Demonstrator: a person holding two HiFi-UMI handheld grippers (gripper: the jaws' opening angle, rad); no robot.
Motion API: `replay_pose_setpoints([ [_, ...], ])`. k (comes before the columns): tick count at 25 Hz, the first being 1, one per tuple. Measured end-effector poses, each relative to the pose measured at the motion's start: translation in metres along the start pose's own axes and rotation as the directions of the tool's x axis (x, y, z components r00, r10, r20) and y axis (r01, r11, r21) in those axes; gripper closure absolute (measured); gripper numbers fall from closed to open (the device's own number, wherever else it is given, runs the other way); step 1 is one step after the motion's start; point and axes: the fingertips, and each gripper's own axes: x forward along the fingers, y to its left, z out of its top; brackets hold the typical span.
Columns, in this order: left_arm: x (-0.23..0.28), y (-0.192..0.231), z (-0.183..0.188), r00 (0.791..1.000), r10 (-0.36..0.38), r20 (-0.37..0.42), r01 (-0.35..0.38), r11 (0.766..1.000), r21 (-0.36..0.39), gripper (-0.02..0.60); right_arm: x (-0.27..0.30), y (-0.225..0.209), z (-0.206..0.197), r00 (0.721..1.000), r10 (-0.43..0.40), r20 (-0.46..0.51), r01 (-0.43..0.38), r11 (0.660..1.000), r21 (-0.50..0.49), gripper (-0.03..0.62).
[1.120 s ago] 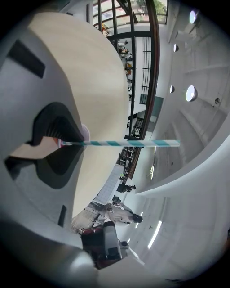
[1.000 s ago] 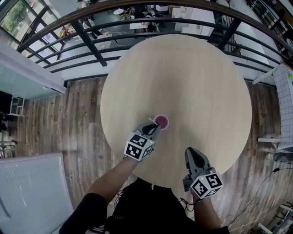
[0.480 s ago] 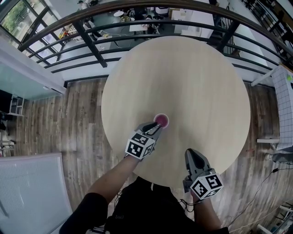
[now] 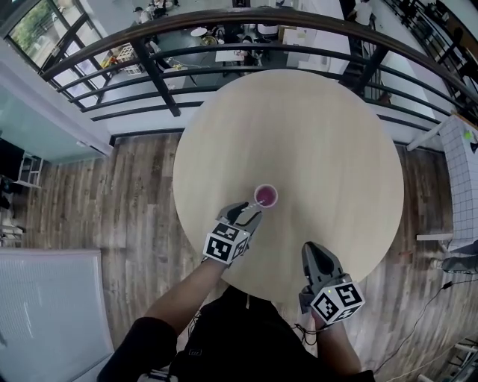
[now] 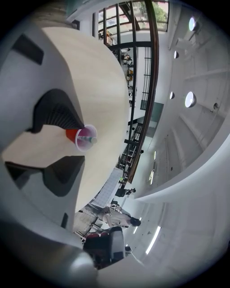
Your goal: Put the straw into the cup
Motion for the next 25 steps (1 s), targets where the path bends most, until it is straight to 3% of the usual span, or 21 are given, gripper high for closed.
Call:
replay_pose_setpoints([
  [12, -0.085, -0.025, 0.002, 0.995, 0.046, 0.089, -0.045, 0.999, -0.014, 0.407, -0.037, 0.035, 0.03, 0.996, 0.039, 0.077, -0.034, 0.997, -0.063, 0.572],
  [25, -0.185, -0.094, 0.062, 0.958, -0.024, 0.286, -0.02, 0.989, 0.149, 0.439, -0.067, 0.062, 0.053, 0.985, 0.086, 0.149, -0.073, 0.993, -0.093, 0.572],
])
